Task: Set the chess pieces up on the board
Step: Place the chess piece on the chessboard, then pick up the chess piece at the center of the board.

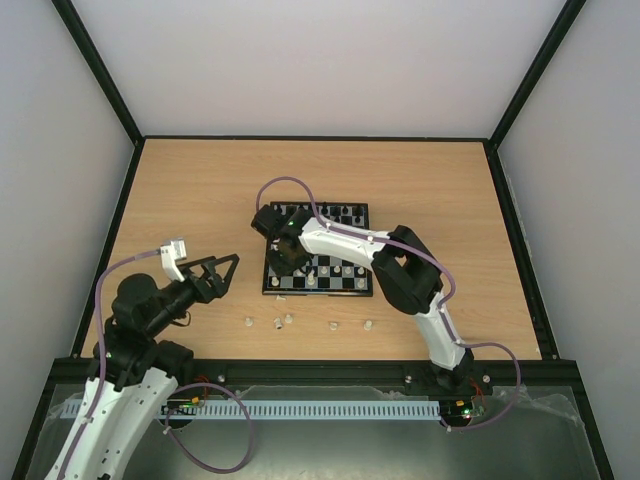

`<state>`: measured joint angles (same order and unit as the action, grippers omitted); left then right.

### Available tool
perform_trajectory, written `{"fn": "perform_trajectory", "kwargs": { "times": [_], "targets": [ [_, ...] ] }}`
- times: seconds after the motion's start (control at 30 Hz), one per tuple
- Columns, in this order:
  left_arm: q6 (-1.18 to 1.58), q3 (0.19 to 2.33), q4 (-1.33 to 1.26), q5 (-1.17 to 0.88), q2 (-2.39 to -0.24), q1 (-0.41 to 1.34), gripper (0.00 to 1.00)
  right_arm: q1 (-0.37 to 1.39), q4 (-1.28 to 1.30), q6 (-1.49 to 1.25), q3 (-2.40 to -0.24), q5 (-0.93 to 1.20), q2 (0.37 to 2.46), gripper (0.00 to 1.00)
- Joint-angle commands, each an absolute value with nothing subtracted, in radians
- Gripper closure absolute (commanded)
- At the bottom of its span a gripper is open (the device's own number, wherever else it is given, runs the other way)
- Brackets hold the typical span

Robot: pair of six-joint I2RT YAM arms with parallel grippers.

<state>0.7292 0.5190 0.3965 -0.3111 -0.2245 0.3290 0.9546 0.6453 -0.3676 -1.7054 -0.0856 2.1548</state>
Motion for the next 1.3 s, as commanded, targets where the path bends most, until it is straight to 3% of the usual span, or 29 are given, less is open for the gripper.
{"fn": "perform_trajectory", "kwargs": {
  "times": [0.0, 0.37, 0.93, 1.27],
  "targets": [
    [0.718, 0.531, 0.397, -0.319, -0.237, 0.332, 0.01, 0.949, 0.691, -0.358, -1.727, -0.075, 2.173, 0.85],
    [0.71, 0.547, 0.399, -0.299, -0.259, 0.331, 0.0, 0.949, 0.694, -0.36, -1.718, -0.074, 2.082, 0.7],
    [0.692, 0.598, 0.333, -0.235, -0.421, 0.331, 0.01, 1.044, 0.623, -0.459, -1.298, -0.142, 1.641, 0.64],
    [0.698, 0.581, 0.277, -0.196, -0.48, 0.33, 0.0, 1.094, 0.598, -0.501, -1.167, -0.17, 1.552, 0.65]
  ]
}}
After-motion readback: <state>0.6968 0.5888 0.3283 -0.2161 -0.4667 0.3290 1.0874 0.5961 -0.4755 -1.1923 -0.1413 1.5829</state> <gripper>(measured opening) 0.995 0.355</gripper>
